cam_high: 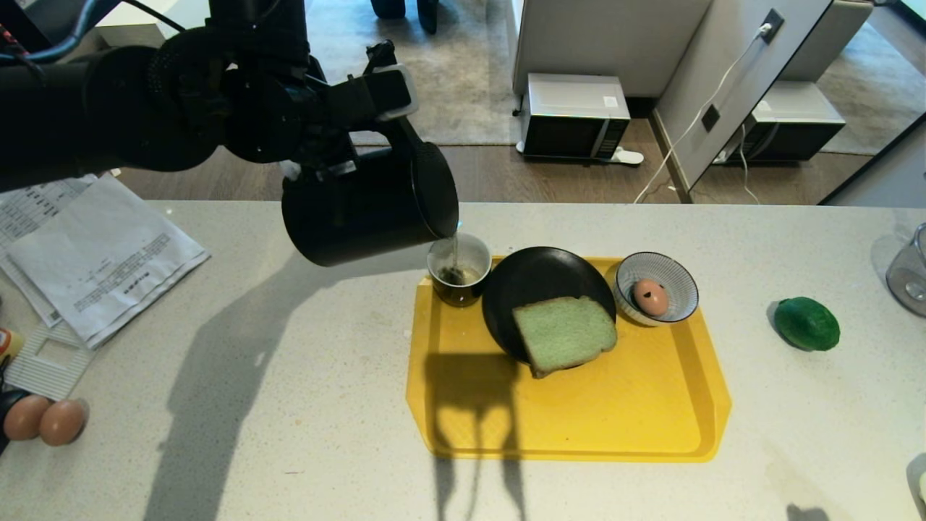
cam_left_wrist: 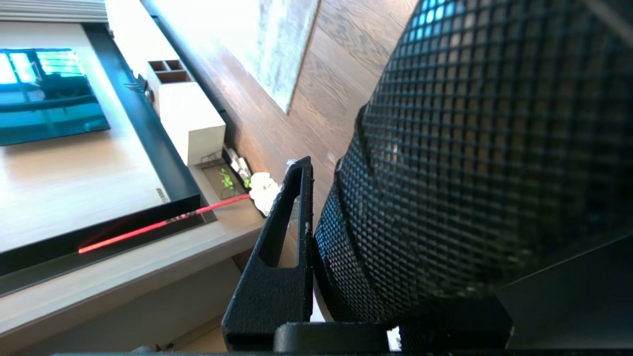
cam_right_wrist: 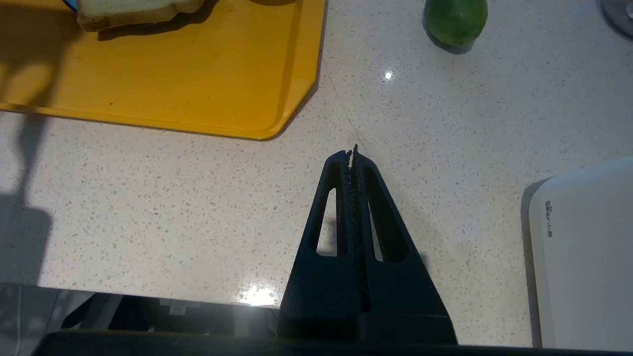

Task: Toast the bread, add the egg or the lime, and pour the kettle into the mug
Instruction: Pour water into a cup

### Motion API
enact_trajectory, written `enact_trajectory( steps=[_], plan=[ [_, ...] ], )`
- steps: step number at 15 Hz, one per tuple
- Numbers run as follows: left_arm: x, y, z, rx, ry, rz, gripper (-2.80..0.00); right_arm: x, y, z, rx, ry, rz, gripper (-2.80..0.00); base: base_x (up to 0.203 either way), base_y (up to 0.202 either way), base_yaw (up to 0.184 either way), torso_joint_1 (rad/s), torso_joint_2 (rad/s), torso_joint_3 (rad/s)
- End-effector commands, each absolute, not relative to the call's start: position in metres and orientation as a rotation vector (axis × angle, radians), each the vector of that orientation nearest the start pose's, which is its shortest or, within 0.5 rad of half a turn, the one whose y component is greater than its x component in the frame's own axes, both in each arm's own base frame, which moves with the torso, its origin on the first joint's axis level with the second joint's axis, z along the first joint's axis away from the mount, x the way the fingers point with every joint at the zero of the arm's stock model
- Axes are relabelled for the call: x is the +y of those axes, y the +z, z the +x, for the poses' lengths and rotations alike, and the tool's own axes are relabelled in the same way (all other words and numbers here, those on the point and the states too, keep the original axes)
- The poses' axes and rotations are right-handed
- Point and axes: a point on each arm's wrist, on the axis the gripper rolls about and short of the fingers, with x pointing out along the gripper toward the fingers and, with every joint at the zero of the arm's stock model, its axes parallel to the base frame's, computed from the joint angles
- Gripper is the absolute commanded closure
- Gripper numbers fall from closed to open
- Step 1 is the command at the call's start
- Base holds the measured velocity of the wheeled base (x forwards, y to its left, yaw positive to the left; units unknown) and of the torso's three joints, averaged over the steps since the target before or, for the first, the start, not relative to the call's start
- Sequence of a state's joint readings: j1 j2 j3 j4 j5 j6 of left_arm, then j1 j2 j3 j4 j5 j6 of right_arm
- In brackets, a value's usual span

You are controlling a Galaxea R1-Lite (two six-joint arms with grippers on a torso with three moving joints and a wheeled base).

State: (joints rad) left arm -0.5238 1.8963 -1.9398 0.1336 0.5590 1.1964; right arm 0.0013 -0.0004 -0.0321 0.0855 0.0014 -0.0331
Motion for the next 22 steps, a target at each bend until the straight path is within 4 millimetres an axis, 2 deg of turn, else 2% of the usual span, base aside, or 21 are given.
enact_trajectory(
  steps=[1, 22],
  plan=[
    [-0.1736, 0.3626, 0.3182, 0.08, -0.002, 1.241, 0.0, 0.0, 0.0756, -0.0255, 0.054, 0.004, -0.035, 0.0, 0.0, 0.0, 0.0, 0.0, 0.0, 0.0],
    [-0.1735, 0.3683, 0.3105, 0.072, 0.006, 1.235, 0.0, 0.0, 0.0756, -0.0255, 0.054, 0.004, -0.034, 0.0, 0.0, 0.0, 0.0, 0.0, 0.0, 0.0]
  ],
)
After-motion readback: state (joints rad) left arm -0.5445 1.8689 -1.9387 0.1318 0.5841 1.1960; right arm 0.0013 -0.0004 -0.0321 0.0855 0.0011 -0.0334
